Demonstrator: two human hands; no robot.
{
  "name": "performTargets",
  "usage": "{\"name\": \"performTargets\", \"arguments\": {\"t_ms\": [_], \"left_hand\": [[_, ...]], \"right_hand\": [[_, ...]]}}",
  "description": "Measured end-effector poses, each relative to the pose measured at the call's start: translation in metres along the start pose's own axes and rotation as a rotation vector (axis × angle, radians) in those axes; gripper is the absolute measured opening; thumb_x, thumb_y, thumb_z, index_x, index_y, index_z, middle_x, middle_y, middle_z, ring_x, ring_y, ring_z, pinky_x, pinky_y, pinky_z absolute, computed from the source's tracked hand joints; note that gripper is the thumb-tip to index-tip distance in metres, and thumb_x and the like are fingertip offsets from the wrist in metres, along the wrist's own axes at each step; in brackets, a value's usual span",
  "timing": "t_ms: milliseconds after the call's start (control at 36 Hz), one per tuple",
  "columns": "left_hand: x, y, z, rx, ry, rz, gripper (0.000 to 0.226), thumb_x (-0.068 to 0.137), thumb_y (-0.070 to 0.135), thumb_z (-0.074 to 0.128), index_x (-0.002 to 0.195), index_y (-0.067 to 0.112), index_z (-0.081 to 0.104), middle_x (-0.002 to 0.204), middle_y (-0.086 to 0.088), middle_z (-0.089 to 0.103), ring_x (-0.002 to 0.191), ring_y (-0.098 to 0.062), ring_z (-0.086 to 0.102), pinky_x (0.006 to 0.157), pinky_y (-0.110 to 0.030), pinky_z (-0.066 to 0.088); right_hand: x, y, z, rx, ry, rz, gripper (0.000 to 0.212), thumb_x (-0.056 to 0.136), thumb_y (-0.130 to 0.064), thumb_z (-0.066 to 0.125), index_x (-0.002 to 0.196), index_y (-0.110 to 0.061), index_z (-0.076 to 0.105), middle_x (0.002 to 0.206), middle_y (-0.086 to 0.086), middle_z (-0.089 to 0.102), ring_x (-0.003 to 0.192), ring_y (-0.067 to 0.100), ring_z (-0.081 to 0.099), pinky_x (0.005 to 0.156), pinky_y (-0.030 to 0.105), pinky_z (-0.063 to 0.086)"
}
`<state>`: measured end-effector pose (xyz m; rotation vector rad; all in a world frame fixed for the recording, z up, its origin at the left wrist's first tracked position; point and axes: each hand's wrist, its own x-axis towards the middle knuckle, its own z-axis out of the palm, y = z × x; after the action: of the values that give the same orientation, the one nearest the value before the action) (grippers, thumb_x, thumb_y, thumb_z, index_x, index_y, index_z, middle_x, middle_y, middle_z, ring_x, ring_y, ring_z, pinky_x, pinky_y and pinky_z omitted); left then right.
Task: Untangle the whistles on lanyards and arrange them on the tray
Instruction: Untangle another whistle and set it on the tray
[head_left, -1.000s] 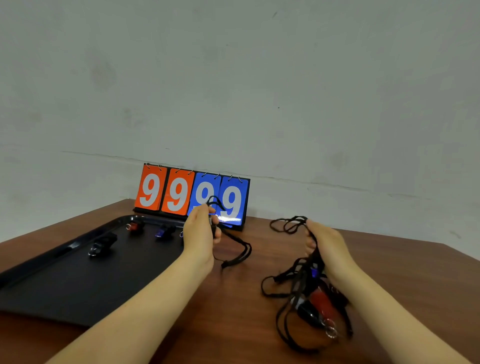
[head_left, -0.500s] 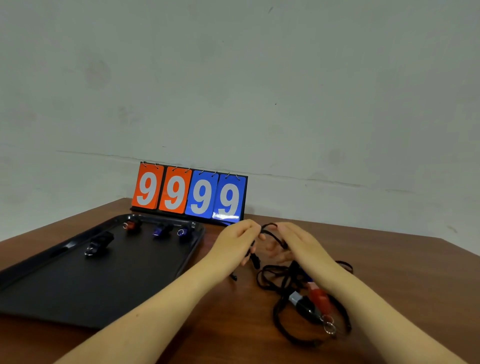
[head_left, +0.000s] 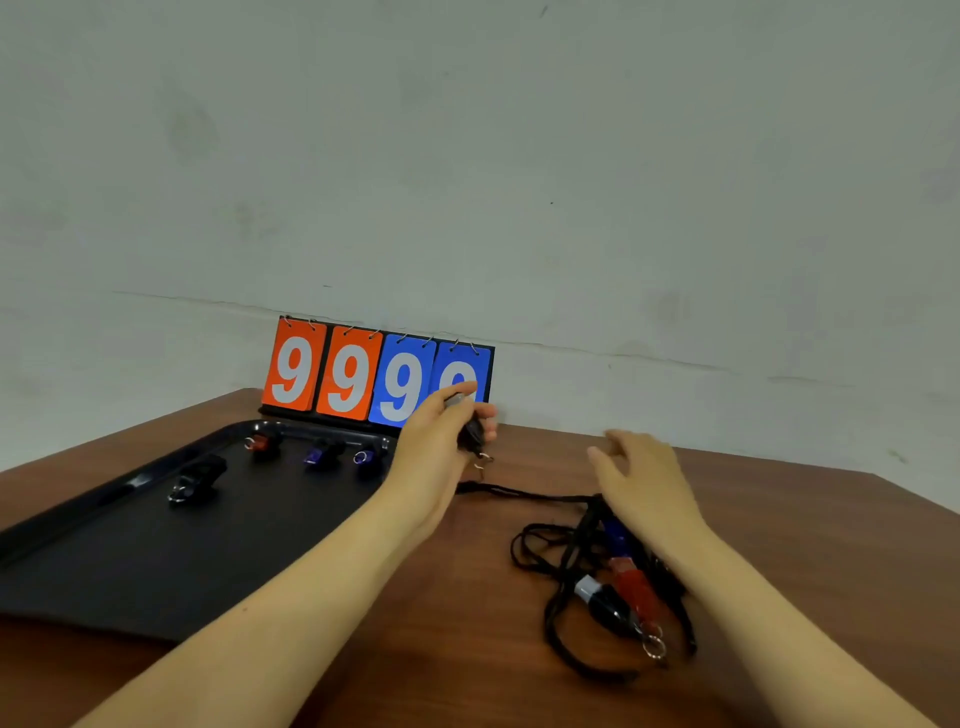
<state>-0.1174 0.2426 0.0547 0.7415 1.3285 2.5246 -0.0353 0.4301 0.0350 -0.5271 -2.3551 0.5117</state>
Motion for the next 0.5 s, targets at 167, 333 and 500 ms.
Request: {"name": "performTargets", "arguments": {"t_ms": [167, 333, 500], "left_hand": [[-0.003, -0.004, 0.001, 0.169, -0.141, 0.081, 0.018, 0.099, 0.02, 0.049, 0.113, 0.022, 0.061, 0.106, 0.009, 0.073, 0.117, -0.02, 0.059, 0.107, -0.044, 0.042], [-0.001, -0.008, 0.0, 0.21, -0.141, 0.081, 0.019, 0.098, 0.021, 0.051, 0.114, 0.02, 0.061, 0.109, 0.009, 0.072, 0.095, -0.021, 0.05, 0.073, -0.026, 0.042], [0.004, -0.014, -0.006, 0.256, 0.021, 0.044, 0.013, 0.091, 0.023, 0.061, 0.099, 0.014, 0.067, 0.106, -0.003, 0.072, 0.095, -0.017, 0.066, 0.092, -0.034, 0.052]], "right_hand": [[-0.032, -0.037, 0.028, 0.309, -0.413, -0.213, 0.04, 0.094, -0.04, 0.052, 0.134, -0.04, 0.045, 0.137, -0.019, 0.04, 0.123, -0.002, 0.039, 0.089, 0.01, 0.04], [-0.035, -0.046, 0.024, 0.532, -0.356, -0.197, 0.025, 0.098, -0.032, 0.049, 0.08, -0.023, 0.064, 0.106, -0.006, 0.067, 0.105, 0.001, 0.058, 0.096, 0.019, 0.043], [-0.021, -0.033, 0.011, 1.088, -0.299, 0.067, 0.041, 0.1, -0.019, 0.04, 0.06, -0.011, 0.041, 0.053, 0.003, 0.043, 0.056, 0.02, 0.051, 0.08, 0.037, 0.046]]}}
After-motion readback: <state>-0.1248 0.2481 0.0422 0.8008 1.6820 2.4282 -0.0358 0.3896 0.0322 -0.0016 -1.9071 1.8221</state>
